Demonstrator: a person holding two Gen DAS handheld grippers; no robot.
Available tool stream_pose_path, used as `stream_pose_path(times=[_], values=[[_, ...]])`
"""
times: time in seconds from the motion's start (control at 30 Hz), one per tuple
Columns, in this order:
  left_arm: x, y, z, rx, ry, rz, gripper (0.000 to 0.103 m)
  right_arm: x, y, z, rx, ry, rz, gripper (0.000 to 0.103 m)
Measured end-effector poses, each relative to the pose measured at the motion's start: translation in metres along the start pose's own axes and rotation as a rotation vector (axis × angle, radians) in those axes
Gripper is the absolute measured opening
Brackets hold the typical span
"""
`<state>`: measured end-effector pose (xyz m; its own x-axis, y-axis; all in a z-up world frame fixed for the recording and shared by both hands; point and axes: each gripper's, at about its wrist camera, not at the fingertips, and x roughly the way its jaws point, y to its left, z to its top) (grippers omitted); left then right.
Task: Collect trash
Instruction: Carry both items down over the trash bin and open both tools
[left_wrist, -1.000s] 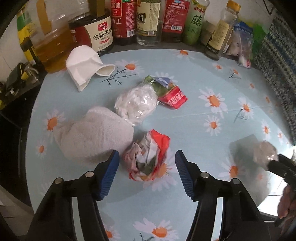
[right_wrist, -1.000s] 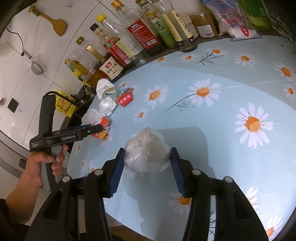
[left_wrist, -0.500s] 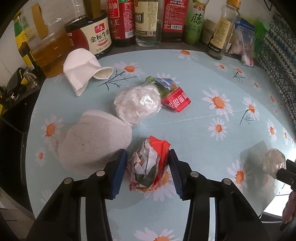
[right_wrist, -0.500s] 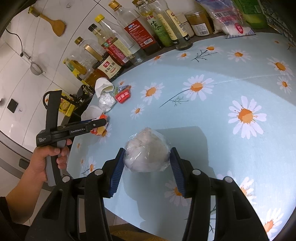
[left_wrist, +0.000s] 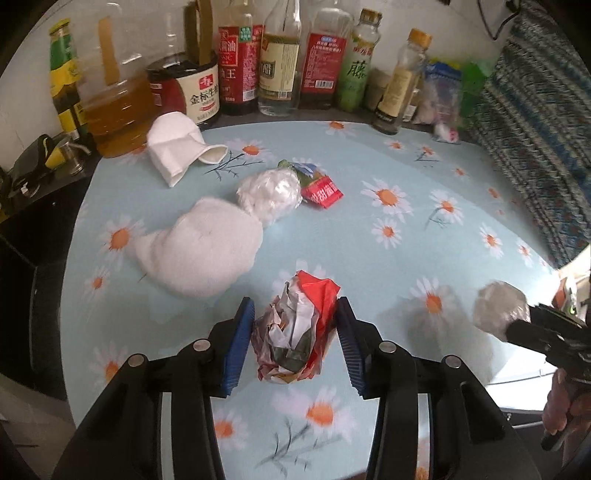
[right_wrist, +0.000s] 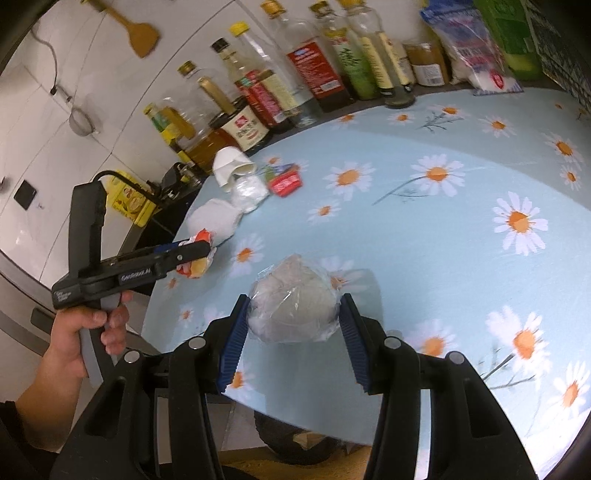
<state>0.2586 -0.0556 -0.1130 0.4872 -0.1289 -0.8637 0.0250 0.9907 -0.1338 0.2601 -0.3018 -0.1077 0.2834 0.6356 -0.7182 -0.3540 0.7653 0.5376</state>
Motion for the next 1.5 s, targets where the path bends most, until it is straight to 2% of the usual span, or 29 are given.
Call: stream_pose_path(times=[0.37, 0.67, 1.0, 1.5], values=[[-0.06, 0.016, -0.061, 0.012, -0.039, -0.072, 0.043, 0.014, 0.067, -0.02, -0.064, 0.021, -0.002, 0.05], [-0.084, 0.028, -0.095, -0.009, -0.046, -0.122, 0.043, 0.014, 0.1, -0.033, -0.089, 0.018, 0.01, 0.05], [-0.091, 0.039, -0.121, -0.024, -0.049, -0.138, 0.043, 0.027, 0.115, -0.06, -0.089, 0.064, 0.006, 0.05], [-0.08, 0.042, -0.18, -0.042, 0.047, -0.159, 0.043, 0.031, 0.127, -0.11, -0.104, 0.155, -0.002, 0.05]])
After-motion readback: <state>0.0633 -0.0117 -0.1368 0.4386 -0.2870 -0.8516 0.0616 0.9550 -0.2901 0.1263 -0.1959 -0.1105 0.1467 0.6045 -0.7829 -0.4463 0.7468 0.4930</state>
